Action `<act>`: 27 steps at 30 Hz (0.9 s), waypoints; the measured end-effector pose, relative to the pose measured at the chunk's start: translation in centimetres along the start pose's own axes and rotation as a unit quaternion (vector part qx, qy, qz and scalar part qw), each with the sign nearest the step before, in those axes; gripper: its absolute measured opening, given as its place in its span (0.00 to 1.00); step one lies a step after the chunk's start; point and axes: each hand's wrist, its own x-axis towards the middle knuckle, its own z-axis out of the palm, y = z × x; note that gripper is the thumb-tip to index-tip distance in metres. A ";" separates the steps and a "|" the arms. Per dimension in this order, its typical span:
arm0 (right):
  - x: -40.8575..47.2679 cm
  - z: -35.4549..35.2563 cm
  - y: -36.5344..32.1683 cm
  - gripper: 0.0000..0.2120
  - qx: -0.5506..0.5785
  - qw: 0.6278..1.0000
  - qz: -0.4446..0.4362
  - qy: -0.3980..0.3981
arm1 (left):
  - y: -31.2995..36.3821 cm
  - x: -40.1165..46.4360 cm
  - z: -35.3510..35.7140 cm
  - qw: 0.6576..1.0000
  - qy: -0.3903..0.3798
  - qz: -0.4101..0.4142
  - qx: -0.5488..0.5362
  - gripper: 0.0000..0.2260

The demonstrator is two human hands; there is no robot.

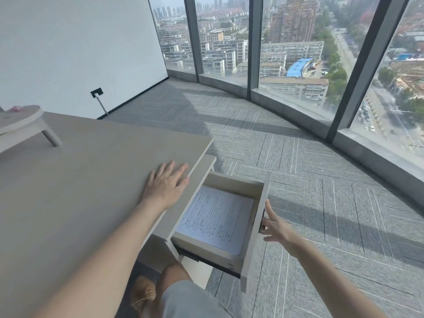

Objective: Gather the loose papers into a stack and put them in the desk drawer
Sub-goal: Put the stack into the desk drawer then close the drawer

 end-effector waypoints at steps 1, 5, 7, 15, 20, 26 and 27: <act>0.3 0.5 -0.3 0.33 -0.002 1.000 -0.001 -0.003 | 0.0 0.0 0.0 1.000 0.000 0.001 -0.002 0.25; 2.0 2.5 -1.0 0.32 -0.001 1.000 -0.005 -0.010 | -0.1 0.2 0.0 1.000 0.004 0.003 -0.004 0.25; 2.9 3.4 -1.2 0.33 0.005 1.000 -0.004 -0.018 | -0.1 0.2 0.0 1.000 0.003 0.003 -0.005 0.25; 5.7 7.0 -2.8 0.32 0.007 0.999 -0.007 -0.042 | -0.3 0.2 0.0 1.000 0.010 0.008 -0.012 0.25; 7.4 9.3 -3.9 0.32 0.008 0.999 0.011 -0.046 | -0.5 0.4 0.3 1.000 0.016 0.011 -0.015 0.25; 8.8 11.3 -5.5 0.32 0.002 0.999 0.017 -0.045 | -0.5 0.4 0.5 0.999 0.029 0.011 -0.022 0.25; 8.9 11.6 -5.7 0.32 0.001 0.999 0.018 -0.047 | -0.5 0.3 0.6 0.999 0.030 0.011 -0.023 0.25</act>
